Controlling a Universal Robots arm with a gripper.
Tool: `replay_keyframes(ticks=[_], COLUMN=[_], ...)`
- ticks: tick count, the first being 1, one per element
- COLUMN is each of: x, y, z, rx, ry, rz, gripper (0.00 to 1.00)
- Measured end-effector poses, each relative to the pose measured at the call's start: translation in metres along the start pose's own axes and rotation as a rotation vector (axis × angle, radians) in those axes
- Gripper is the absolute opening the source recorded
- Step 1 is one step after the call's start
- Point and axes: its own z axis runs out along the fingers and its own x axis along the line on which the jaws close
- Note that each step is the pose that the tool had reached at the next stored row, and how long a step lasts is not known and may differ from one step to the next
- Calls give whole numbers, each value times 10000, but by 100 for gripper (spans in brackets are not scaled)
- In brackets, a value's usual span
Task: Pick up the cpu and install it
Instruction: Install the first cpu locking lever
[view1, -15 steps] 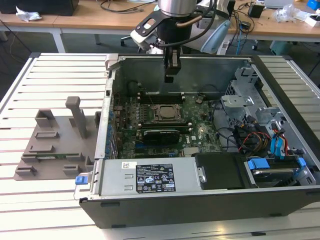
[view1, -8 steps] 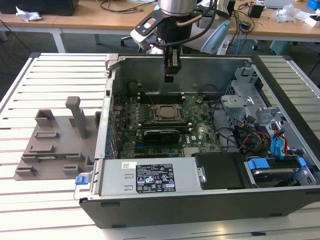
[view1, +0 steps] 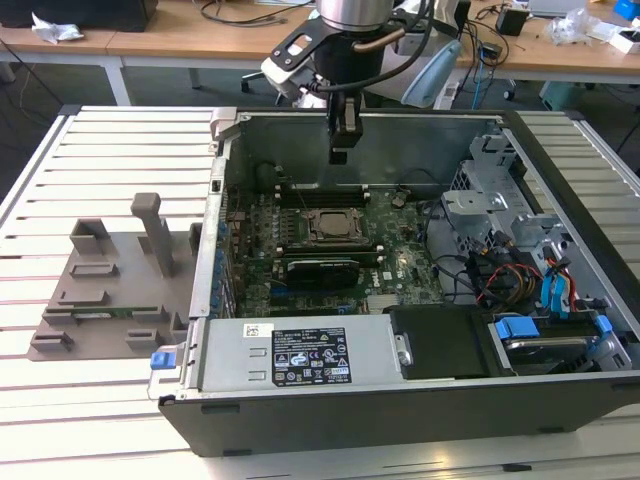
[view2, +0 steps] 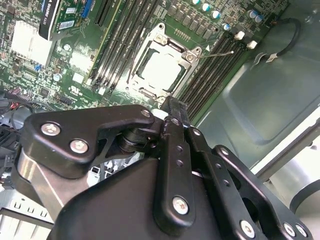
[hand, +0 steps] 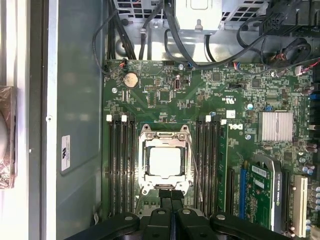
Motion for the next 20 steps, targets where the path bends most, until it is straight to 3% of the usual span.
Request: replay_keyframes(ticks=[3,5,11,20], x=[0,0,0,0], y=[0,0,0,0], z=[0,0,0,0], rx=[-3,-9,-38,-58], ry=[0,-1,-5,-9], rz=[-215,-738,-3189,-4838], gripper=[11,11,11,11])
